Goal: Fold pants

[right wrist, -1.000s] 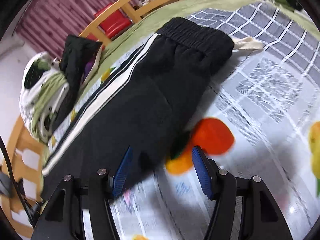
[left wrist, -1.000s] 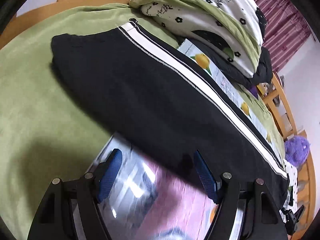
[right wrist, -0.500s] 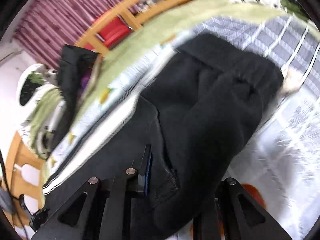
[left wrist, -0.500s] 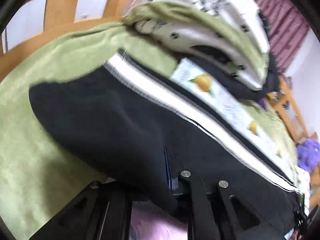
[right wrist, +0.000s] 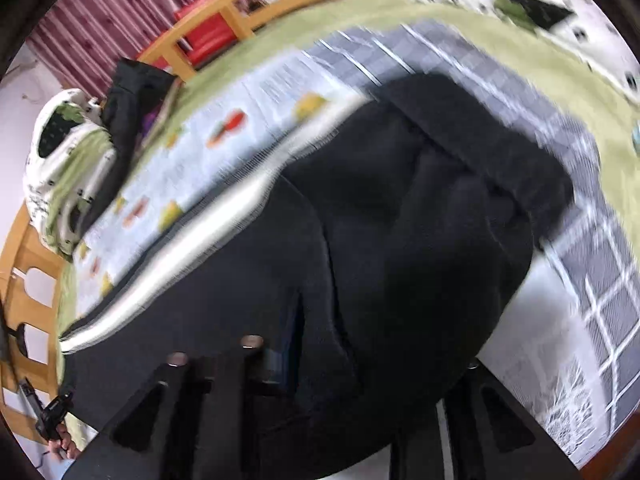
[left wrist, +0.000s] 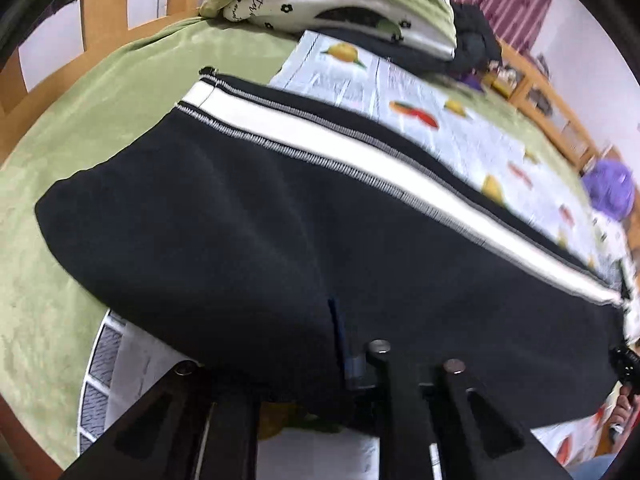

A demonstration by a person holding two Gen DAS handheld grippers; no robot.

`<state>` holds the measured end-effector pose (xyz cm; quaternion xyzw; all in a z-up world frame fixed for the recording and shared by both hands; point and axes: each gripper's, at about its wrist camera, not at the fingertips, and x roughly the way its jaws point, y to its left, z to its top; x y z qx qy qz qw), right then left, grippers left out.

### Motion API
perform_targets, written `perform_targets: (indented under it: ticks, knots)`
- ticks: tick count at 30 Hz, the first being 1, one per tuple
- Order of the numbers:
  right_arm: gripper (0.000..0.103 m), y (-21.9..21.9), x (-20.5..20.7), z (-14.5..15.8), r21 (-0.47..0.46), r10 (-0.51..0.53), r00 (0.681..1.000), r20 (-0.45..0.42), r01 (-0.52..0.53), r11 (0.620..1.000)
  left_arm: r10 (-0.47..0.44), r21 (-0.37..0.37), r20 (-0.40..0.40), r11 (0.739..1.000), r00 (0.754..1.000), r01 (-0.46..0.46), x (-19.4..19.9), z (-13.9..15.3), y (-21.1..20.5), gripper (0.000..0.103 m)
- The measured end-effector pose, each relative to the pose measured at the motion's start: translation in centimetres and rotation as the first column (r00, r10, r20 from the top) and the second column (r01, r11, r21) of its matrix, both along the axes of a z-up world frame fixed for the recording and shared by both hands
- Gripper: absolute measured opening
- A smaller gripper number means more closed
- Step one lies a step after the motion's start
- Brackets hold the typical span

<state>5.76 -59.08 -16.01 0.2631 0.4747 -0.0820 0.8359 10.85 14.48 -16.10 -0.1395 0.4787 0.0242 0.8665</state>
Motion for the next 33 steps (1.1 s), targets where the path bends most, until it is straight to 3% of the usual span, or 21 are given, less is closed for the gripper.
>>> perform_targets:
  ticks: [4,6,7,8,10,13,15,17,19,21,24,25,29,33]
  knots:
    - [0.040,-0.8,-4.2,1.2,-0.013,-0.036,0.995,0.089,0.037,0.999,0.028,0.043,-0.028,0.999,0.999,-0.026,-1.5,1.8,0.6,0.049]
    - [0.043,-1.5,-5.9,2.7,-0.046,-0.067,0.986,0.153,0.075,0.996,0.024,0.092,-0.014,0.996,1.000,-0.022,-2.7,2.7,0.8,0.066]
    - [0.050,-2.1,-6.4,3.3,-0.061,-0.095,0.979,0.181,0.108,0.992,0.028,0.116,-0.003,0.993,1.000,-0.028,-3.2,3.2,0.9,0.068]
    - [0.059,-2.7,-6.5,3.5,-0.057,-0.116,0.974,0.195,0.129,0.990,0.034,0.138,0.006,0.990,0.999,-0.034,-3.8,3.6,1.0,0.068]
    - [0.063,-4.2,-5.5,2.7,-0.007,-0.156,0.971,0.181,0.160,0.987,0.041,0.147,0.002,0.988,0.999,-0.041,-4.2,3.7,1.0,0.068]
    - [0.063,-6.4,-2.3,-0.1,0.112,-0.237,0.963,0.131,0.223,0.968,0.059,0.116,0.000,0.991,0.998,-0.059,-4.0,4.0,1.3,0.068]
    - [0.054,-7.1,-0.9,-1.0,0.141,-0.288,0.952,0.107,0.272,0.952,0.069,0.122,0.000,0.990,0.998,-0.068,-3.6,4.4,1.3,0.068]
    - [0.040,-6.5,-0.6,1.4,0.047,-0.221,0.958,0.182,0.216,0.975,0.068,0.143,0.019,0.987,0.997,-0.070,-3.4,5.2,1.1,0.068]
    - [0.040,-6.3,-2.1,4.0,0.044,-0.191,0.926,0.325,0.187,0.981,0.068,0.172,0.055,0.982,0.996,-0.076,-3.5,6.3,1.3,0.068]
    - [0.043,-6.8,-1.5,3.9,-0.006,-0.178,0.946,0.269,0.187,0.982,0.072,0.191,0.079,0.978,0.994,-0.086,-3.6,7.0,1.6,0.068]
    - [0.050,-7.5,0.0,0.5,-0.046,-0.145,0.989,0.039,0.147,0.988,0.078,0.190,0.091,0.977,0.993,-0.094,-3.2,7.1,2.1,0.068]
    - [0.050,-7.7,-0.4,0.1,-0.046,-0.131,0.991,0.013,0.132,0.990,0.084,0.194,0.092,0.976,0.992,-0.100,-3.1,7.1,2.2,0.068]
    - [0.054,-6.8,-3.0,3.4,-0.166,-0.150,0.986,0.067,0.159,0.973,0.092,0.191,0.137,0.974,0.986,-0.117,-2.4,7.5,2.8,0.068]
    - [0.054,-2.0,-0.8,8.4,-0.300,-0.044,0.993,0.113,0.077,0.951,0.033,0.177,0.111,0.983,0.993,-0.052,0.1,7.3,2.9,0.068]
